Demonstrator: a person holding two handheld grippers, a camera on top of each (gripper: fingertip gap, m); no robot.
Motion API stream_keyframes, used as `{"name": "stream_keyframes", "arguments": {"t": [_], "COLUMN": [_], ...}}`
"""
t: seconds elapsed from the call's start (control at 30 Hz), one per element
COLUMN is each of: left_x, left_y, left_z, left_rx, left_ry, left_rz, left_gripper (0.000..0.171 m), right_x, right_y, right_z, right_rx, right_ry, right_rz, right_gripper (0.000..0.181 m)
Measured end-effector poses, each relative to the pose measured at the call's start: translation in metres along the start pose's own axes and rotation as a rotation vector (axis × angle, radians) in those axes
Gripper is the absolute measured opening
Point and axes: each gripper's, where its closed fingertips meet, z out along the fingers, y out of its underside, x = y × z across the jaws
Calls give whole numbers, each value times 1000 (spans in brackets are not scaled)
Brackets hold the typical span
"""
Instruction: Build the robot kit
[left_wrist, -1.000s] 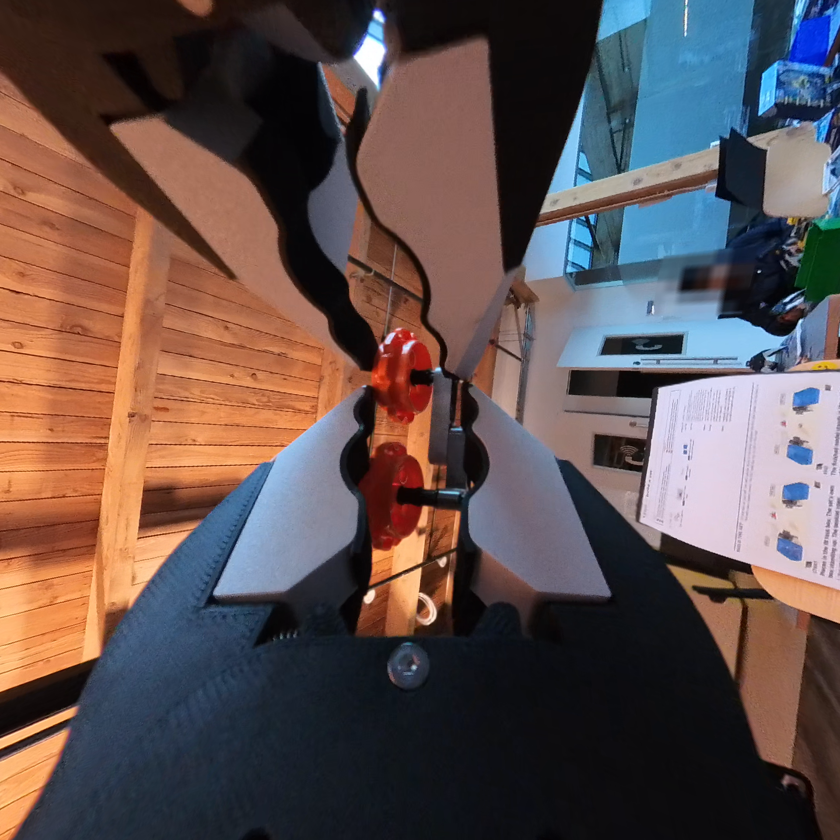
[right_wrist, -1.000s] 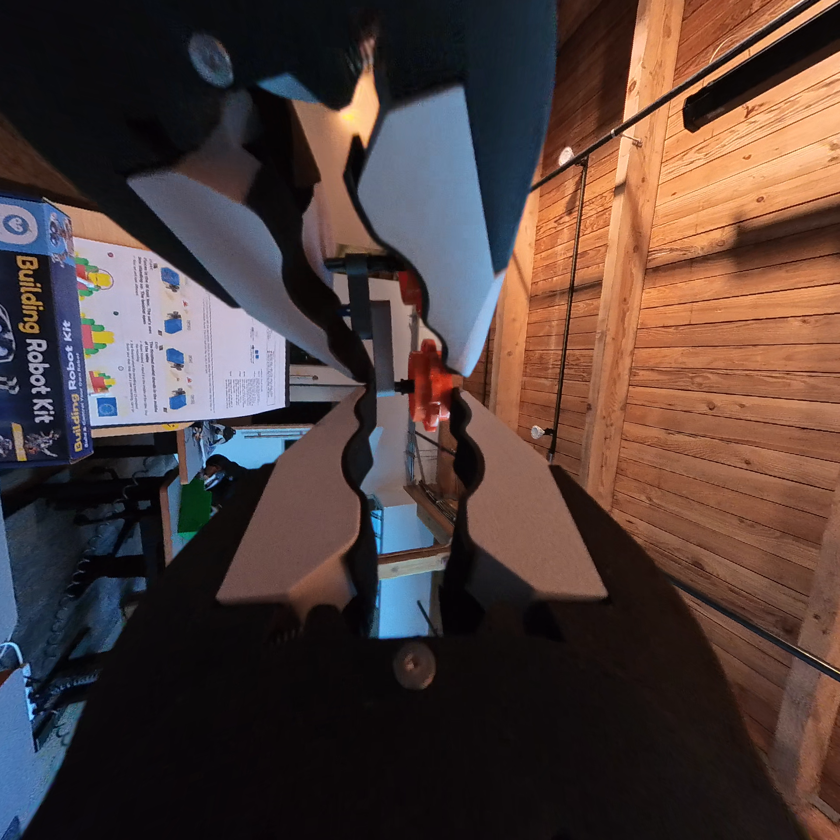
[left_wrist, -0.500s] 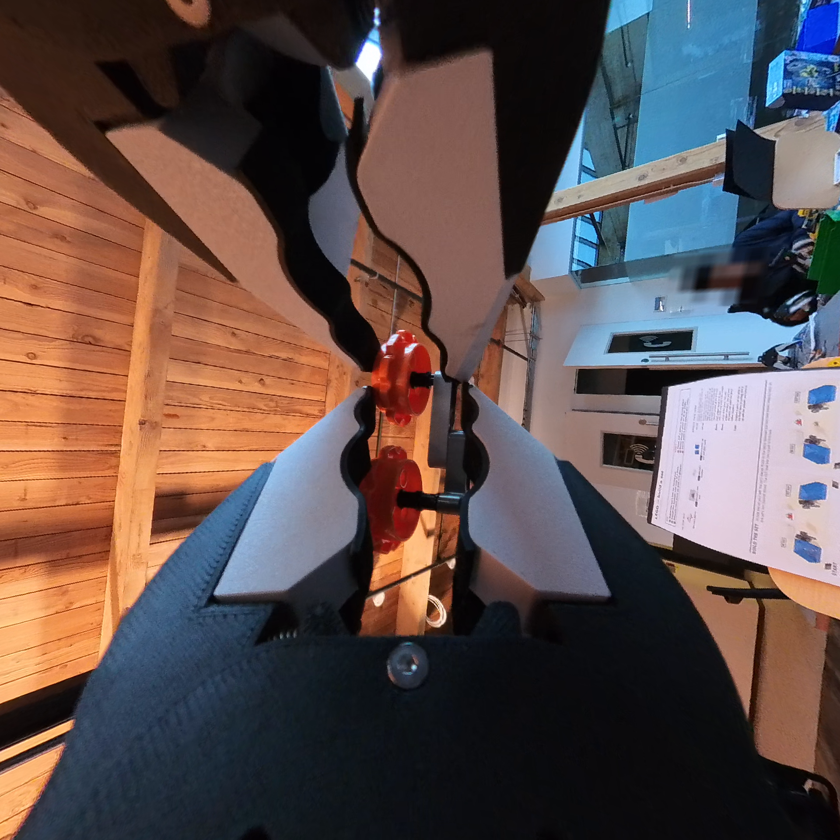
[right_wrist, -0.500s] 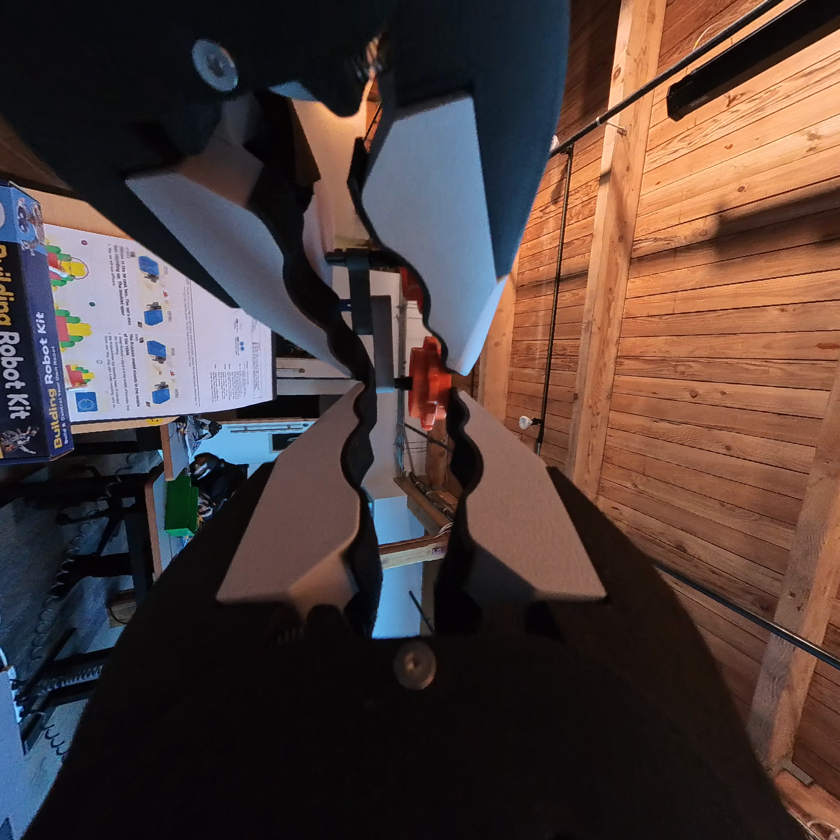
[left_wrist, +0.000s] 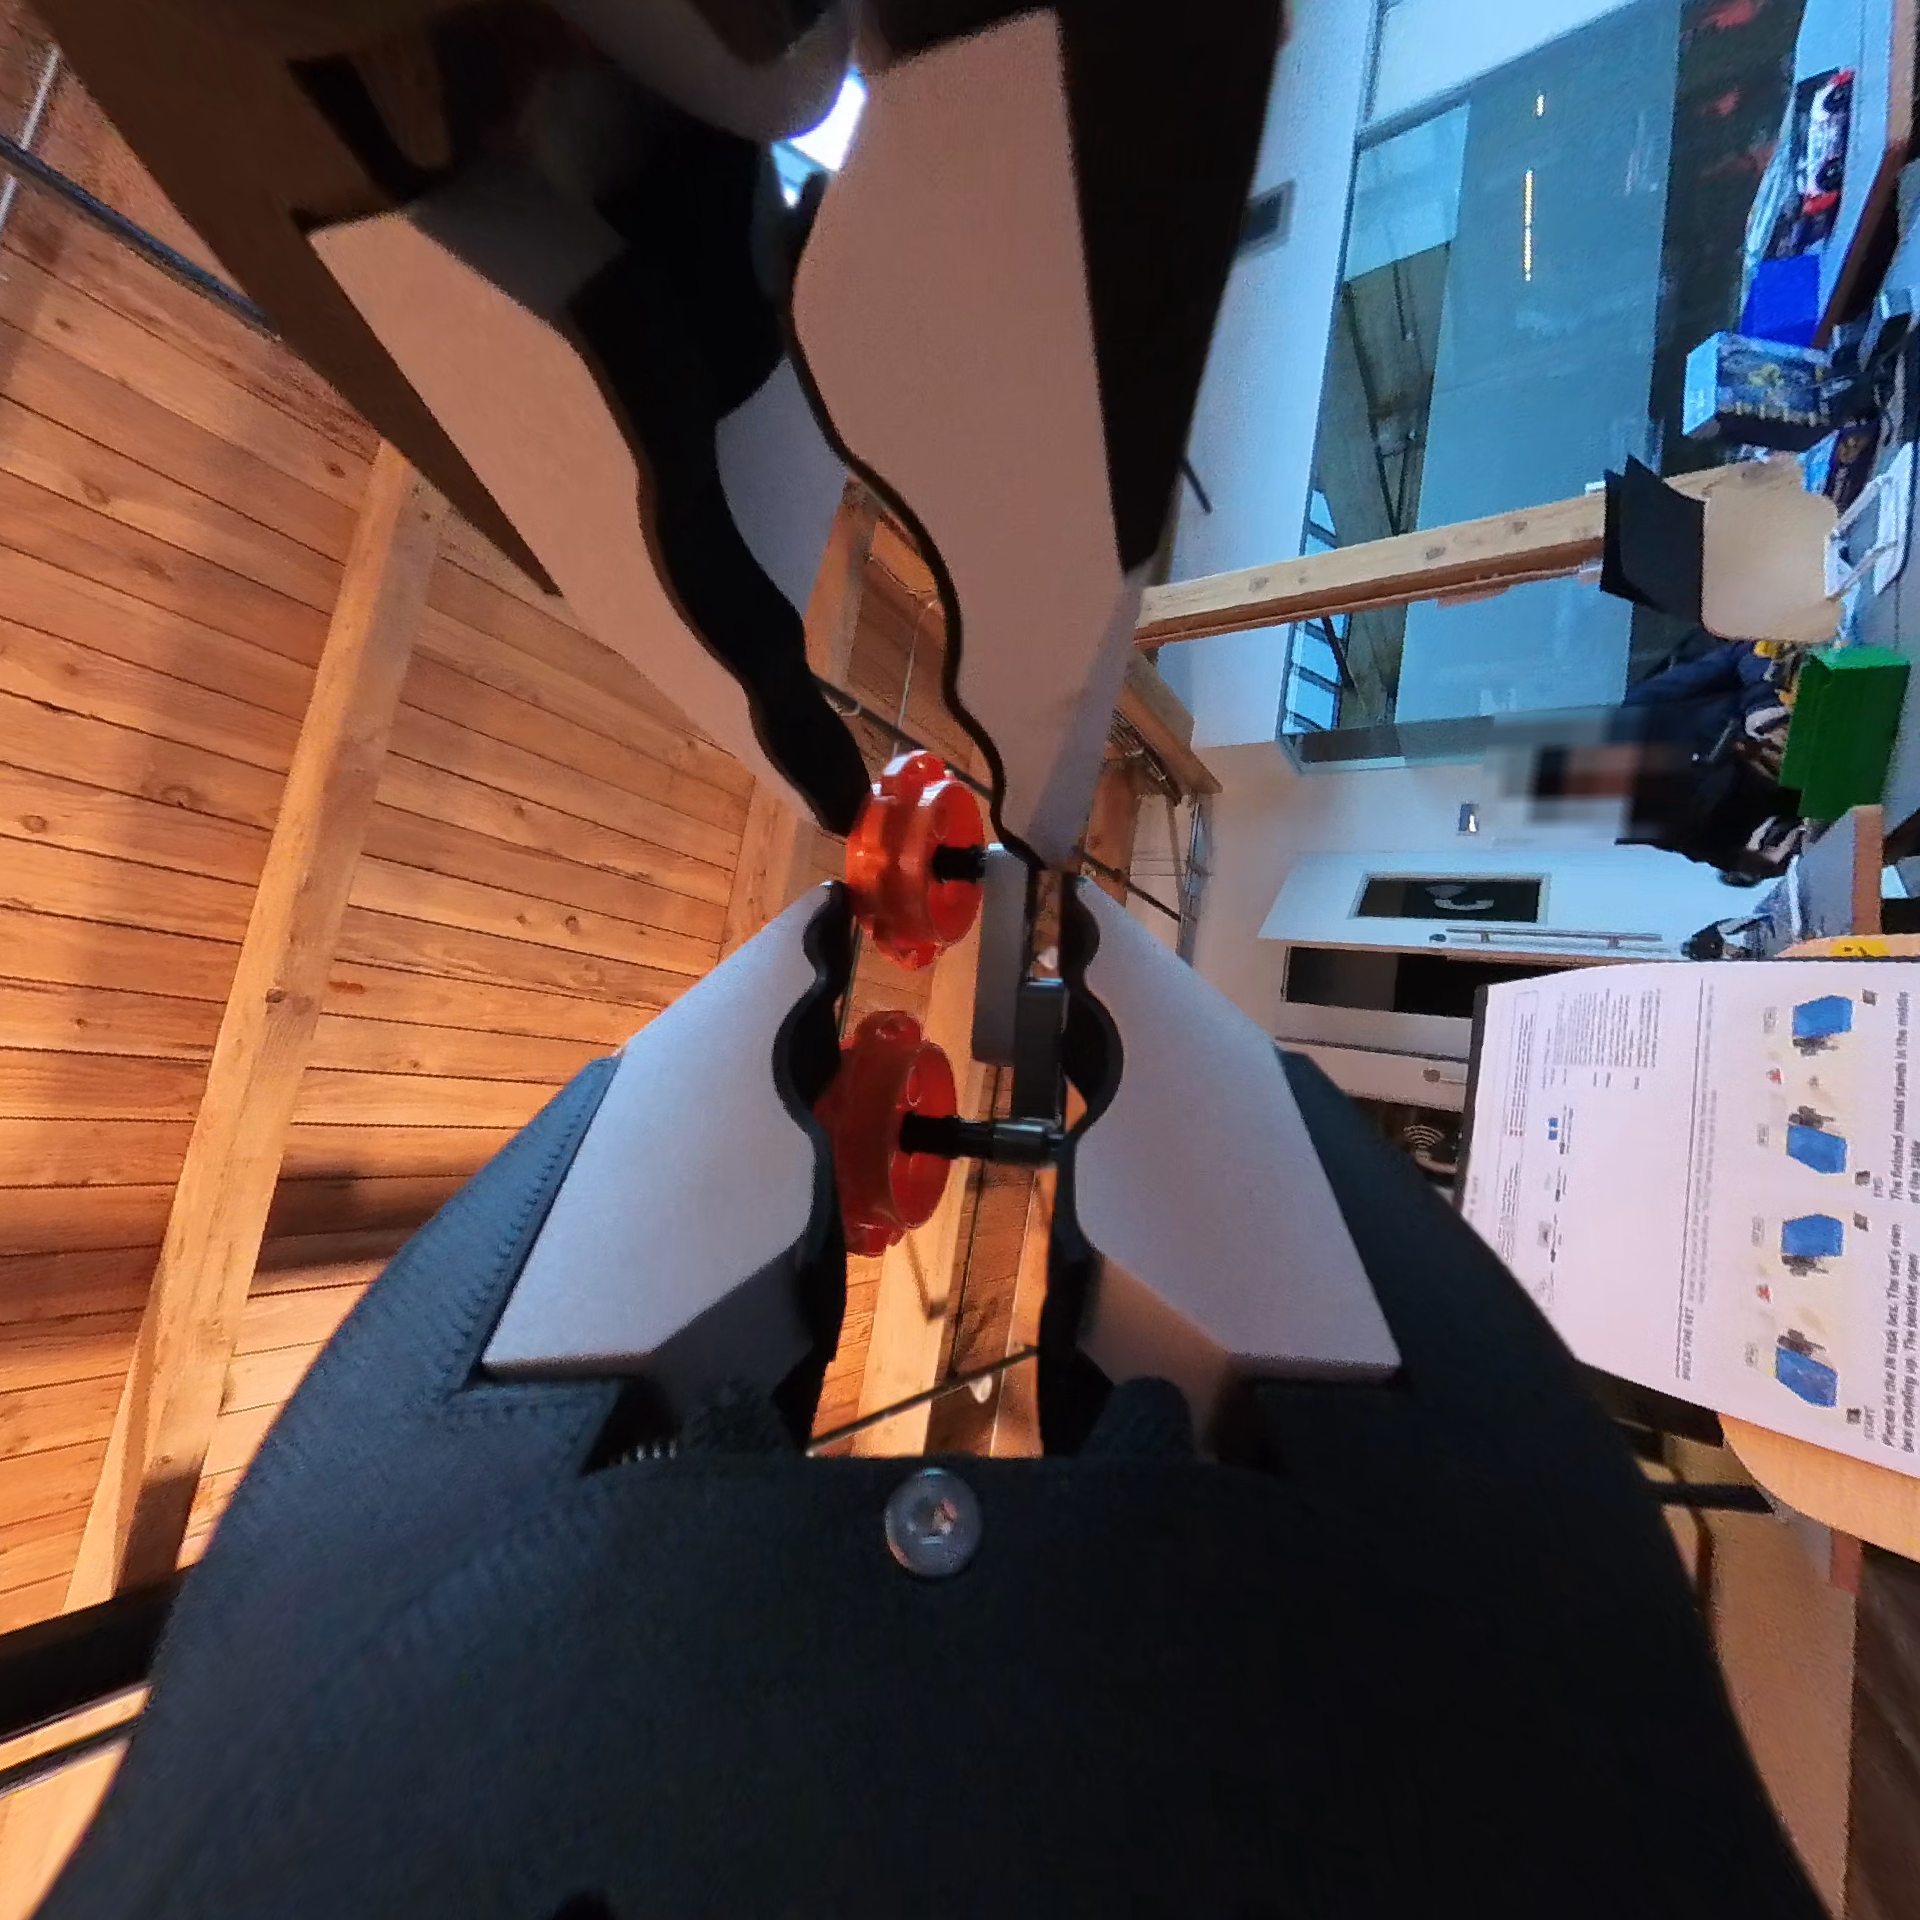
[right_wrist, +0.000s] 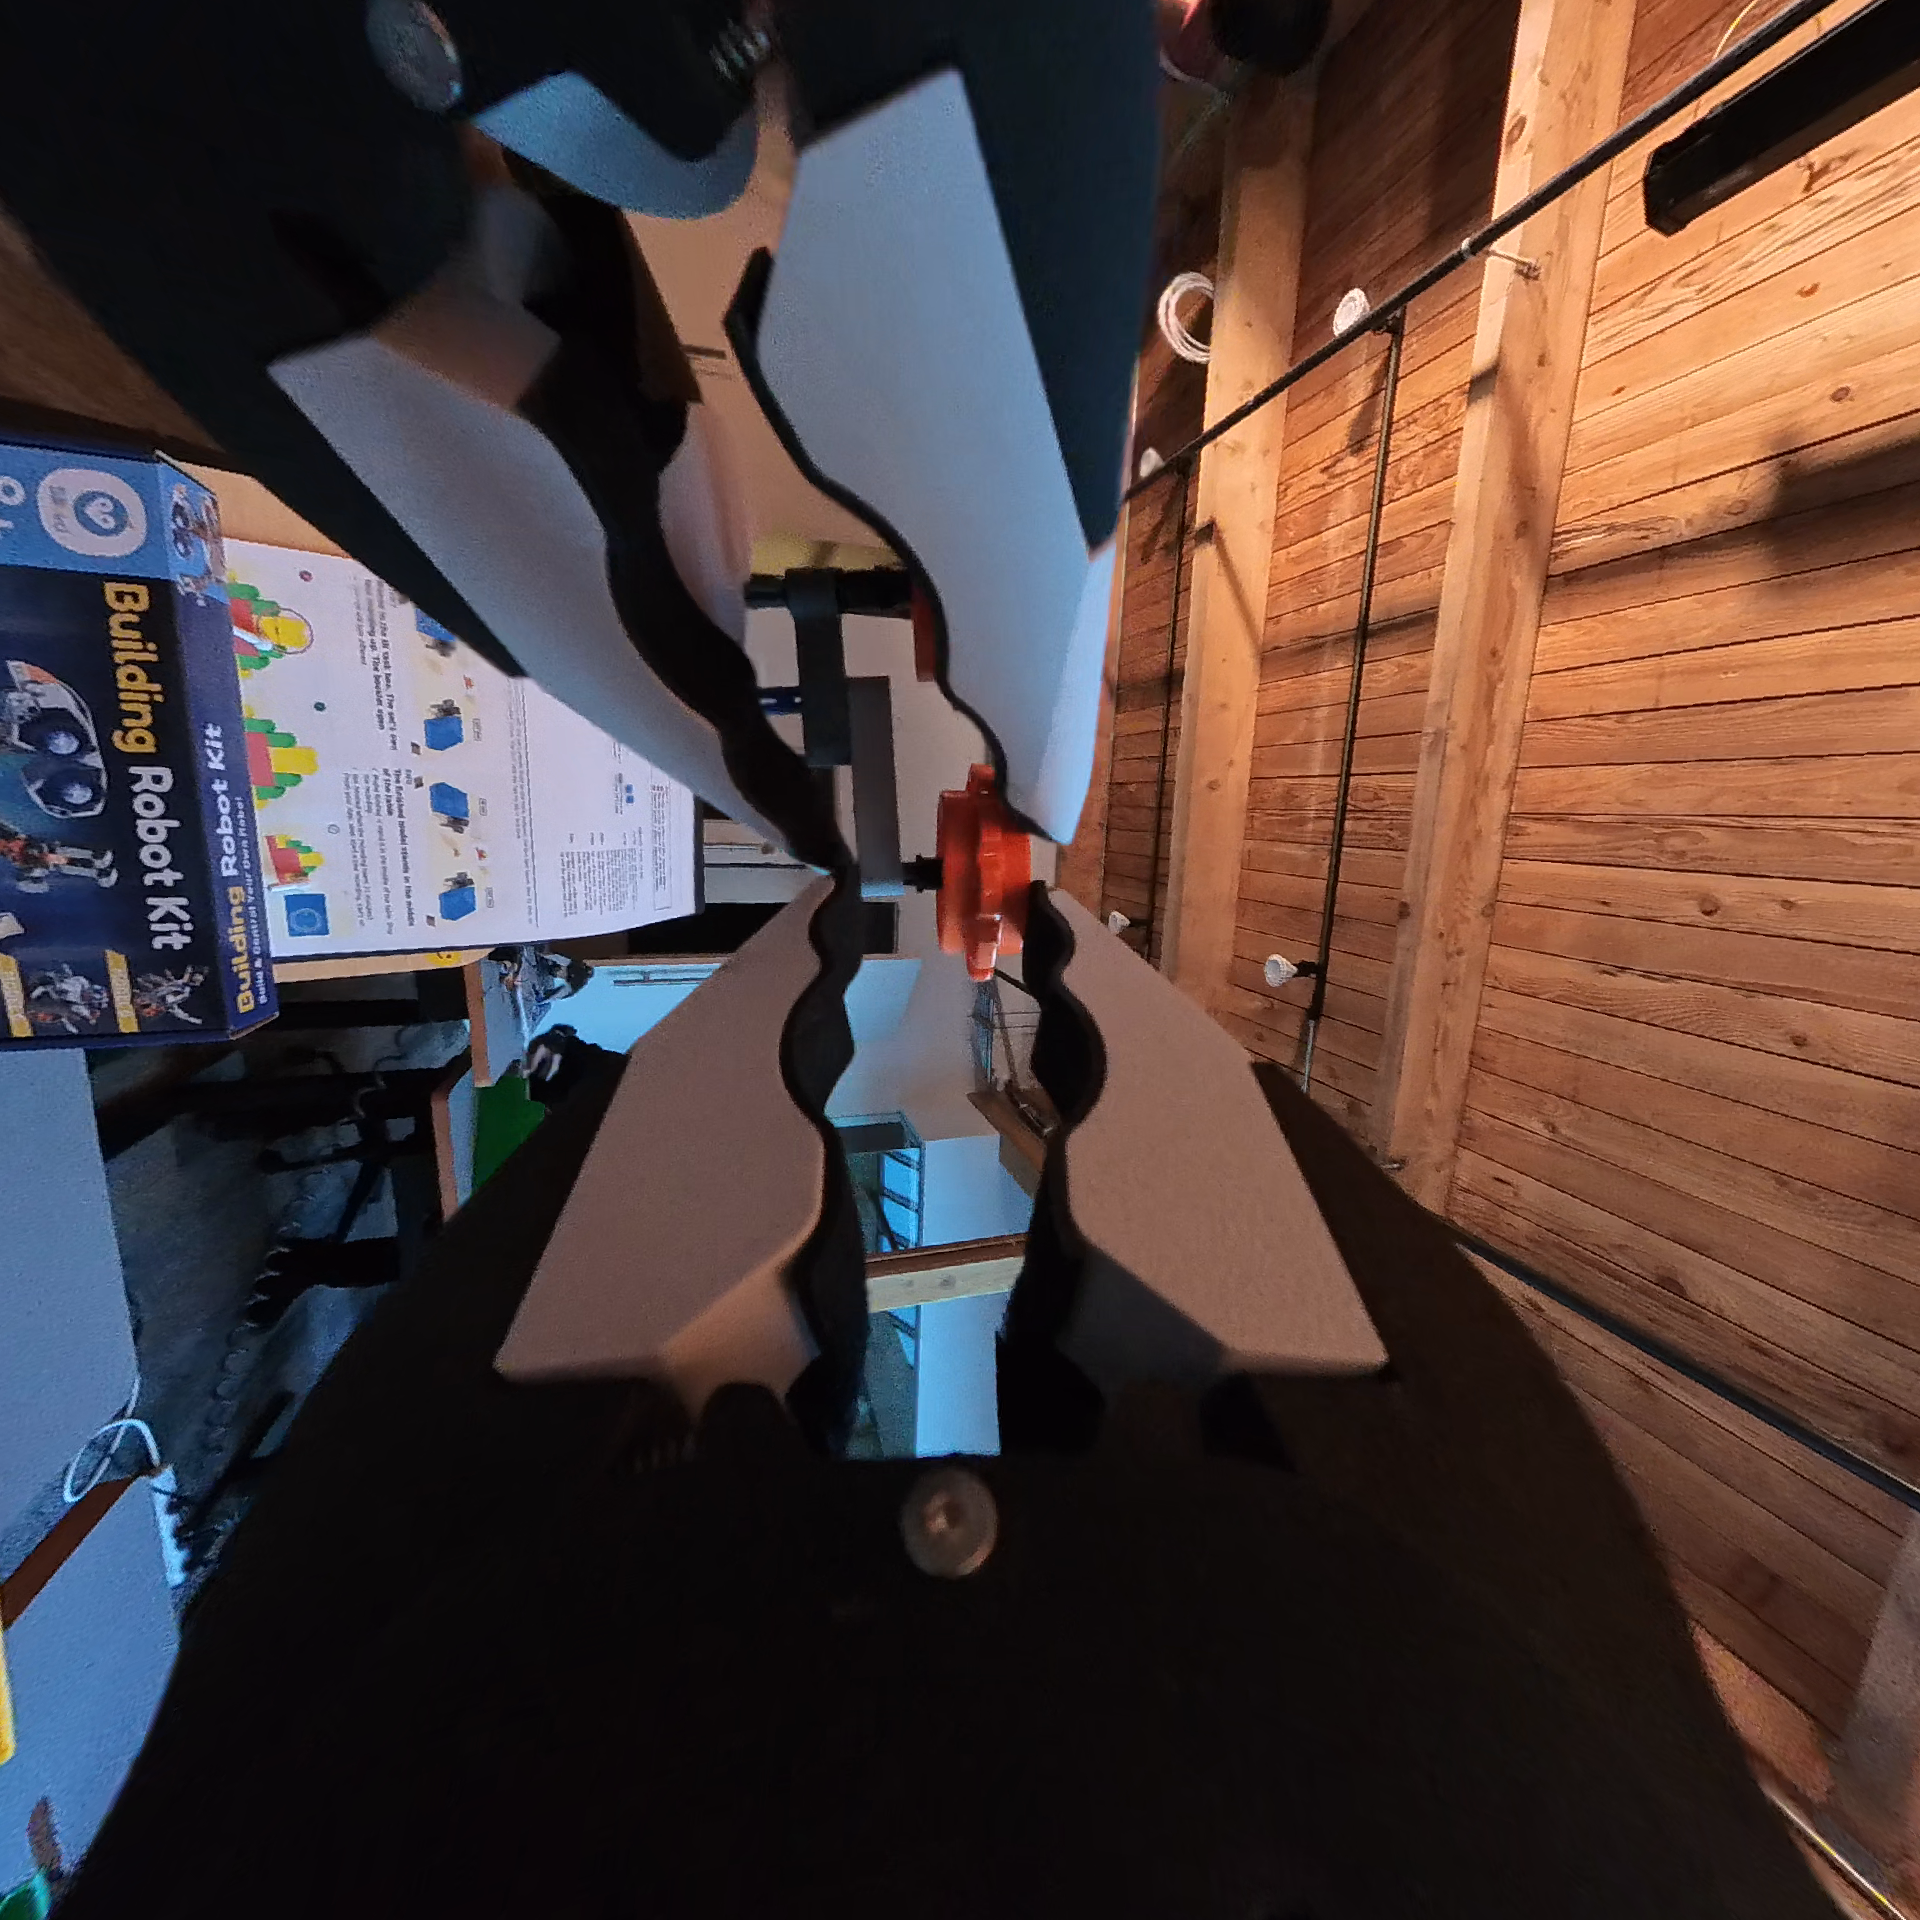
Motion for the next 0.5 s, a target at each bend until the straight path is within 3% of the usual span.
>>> {"name": "stream_keyframes", "arguments": {"t": [0.17, 0.47, 0.5], "left_x": [0, -3, -1], "left_y": [5, 6, 6], "left_z": [-1, -13, -14], "left_rx": [-23, 68, 64], "left_ry": [27, 39, 57], "left_rz": [2, -32, -50], "left_gripper": [28, 21, 22], "right_x": [-3, -4, -4], "right_y": [-1, -15, -14], "right_z": [1, -14, -14], "right_rx": [39, 218, 218], "right_ry": [-11, 43, 33], "right_rz": [-3, -81, -68], "right_gripper": [32, 30, 21]}}
